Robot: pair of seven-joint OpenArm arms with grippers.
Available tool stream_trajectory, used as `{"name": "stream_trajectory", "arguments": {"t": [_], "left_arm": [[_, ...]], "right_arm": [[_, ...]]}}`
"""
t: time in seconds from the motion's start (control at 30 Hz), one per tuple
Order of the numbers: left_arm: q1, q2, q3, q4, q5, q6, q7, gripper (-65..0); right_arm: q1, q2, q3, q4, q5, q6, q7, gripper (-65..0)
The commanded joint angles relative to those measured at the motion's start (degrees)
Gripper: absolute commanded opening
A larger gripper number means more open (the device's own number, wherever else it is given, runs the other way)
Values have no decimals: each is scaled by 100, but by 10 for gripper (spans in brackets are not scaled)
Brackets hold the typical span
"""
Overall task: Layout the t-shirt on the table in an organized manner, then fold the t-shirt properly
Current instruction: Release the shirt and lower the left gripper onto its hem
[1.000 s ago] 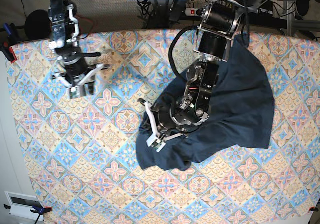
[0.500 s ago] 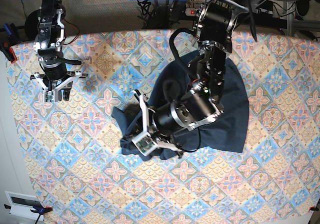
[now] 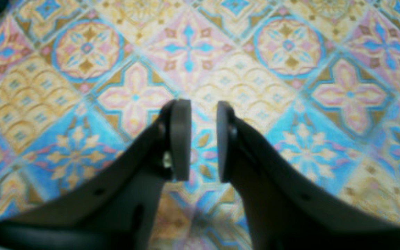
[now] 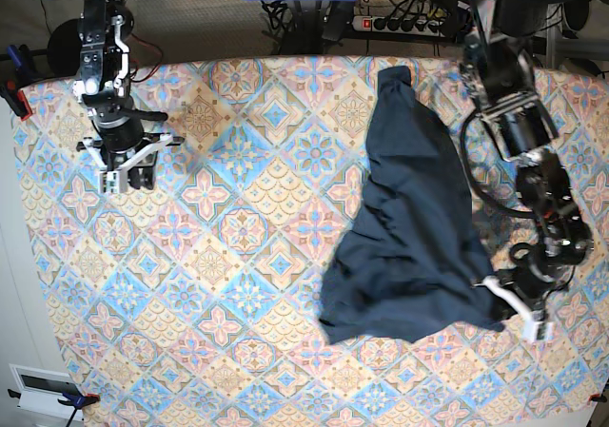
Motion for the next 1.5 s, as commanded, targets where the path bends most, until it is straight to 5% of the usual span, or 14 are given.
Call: {"name": "stream_trajectory", "arguments": {"t": [0.0, 0.2, 0.33, 0.47, 0.63, 1.03, 1.17, 1.47], "left_arm": [[-164, -245, 3, -159, -94, -5, -311, -617], [64, -860, 30, -660, -138, 742, -707, -513], [548, -869, 39, -107, -165, 751, -241, -447], [1497, -746, 39, 1397, -736, 751, 392, -432], [2473, -508, 30, 2399, -1272, 751, 436, -432], [1831, -139, 144, 2329, -1246, 786, 427, -429], [1190, -113, 786, 1819, -701, 786, 375, -429], [548, 344, 1858, 201, 1303, 900, -1094, -431]], "right_arm": [[35, 35, -75, 106, 46, 19, 124, -523], [35, 35, -611, 106, 46, 19, 124, -523], [44, 35, -901, 98, 46, 19, 124, -523], [44, 35, -1121, 98, 46, 19, 124, -523], [44, 44, -1332, 98, 46, 19, 124, -523], [44, 44, -1332, 98, 46, 19, 124, -523], [44, 44, -1332, 106, 46, 19, 124, -523], [44, 44, -1323, 124, 46, 19, 124, -523]]}}
